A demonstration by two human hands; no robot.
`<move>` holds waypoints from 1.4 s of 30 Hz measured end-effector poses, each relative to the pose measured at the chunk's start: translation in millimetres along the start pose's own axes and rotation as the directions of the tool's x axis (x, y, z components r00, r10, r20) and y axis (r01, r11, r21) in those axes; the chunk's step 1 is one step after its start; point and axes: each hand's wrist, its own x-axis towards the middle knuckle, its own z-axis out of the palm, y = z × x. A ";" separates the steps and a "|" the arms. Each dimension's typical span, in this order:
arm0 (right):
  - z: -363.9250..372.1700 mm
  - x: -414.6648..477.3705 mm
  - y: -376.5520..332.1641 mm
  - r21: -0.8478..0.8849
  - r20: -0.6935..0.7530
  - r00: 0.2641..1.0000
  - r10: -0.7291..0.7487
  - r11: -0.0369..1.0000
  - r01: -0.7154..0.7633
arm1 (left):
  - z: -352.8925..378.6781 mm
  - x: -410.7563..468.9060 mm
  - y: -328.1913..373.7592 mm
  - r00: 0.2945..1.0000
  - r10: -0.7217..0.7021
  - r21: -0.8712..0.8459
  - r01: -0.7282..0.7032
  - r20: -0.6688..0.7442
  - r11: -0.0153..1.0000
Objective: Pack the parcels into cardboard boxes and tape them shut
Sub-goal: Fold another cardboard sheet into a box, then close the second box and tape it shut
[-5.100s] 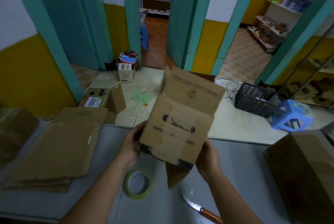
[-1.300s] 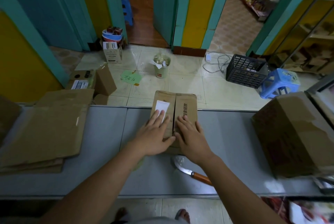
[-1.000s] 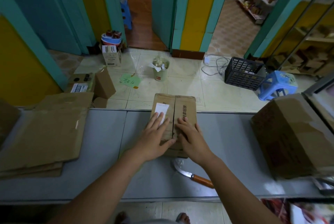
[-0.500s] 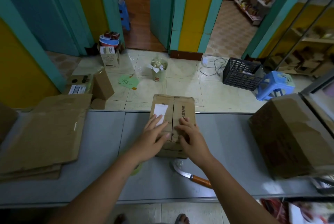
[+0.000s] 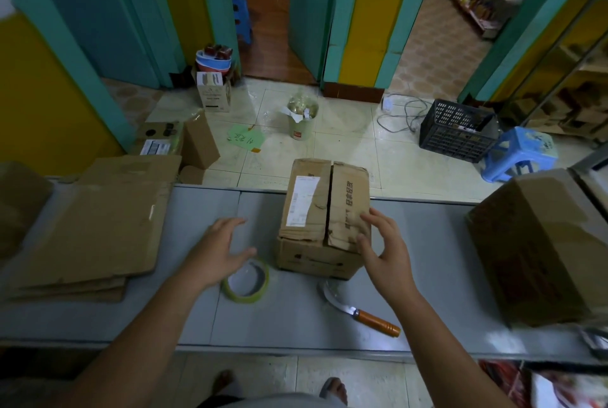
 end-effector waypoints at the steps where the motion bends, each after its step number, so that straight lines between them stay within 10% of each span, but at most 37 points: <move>1: 0.0 -0.9 0.5 -0.004 -0.013 1.000 0.001 1.000 -0.002 | 5.5 -5.5 -12.0 0.993 -0.061 0.072 0.053 0.104 0.996; 5: 3.0 -1.0 -9.2 0.004 -0.044 0.999 -0.030 1.000 0.030 | 40.3 -21.4 -39.1 0.944 -0.088 0.250 0.006 0.318 0.968; 9: 5.8 1.8 -24.6 0.006 0.003 0.999 -0.042 0.999 0.042 | 58.5 -23.3 -46.7 0.978 -0.026 0.277 -0.033 0.209 0.960; 16: 3.6 1.9 -55.0 -0.023 -0.107 0.954 -0.280 0.960 0.279 | 10.7 -38.9 -33.9 0.993 0.114 -0.151 -0.117 -0.025 0.982; 25: 12.0 28.3 -158.7 0.103 0.505 0.814 -0.287 0.956 0.274 | -108.9 -51.1 101.7 0.900 0.424 -0.172 -0.436 -0.106 0.883; 42: 18.1 14.6 -154.7 0.098 0.042 0.901 -0.432 0.899 0.427 | -106.3 -50.8 121.4 0.926 0.339 -0.167 -0.365 -0.164 0.916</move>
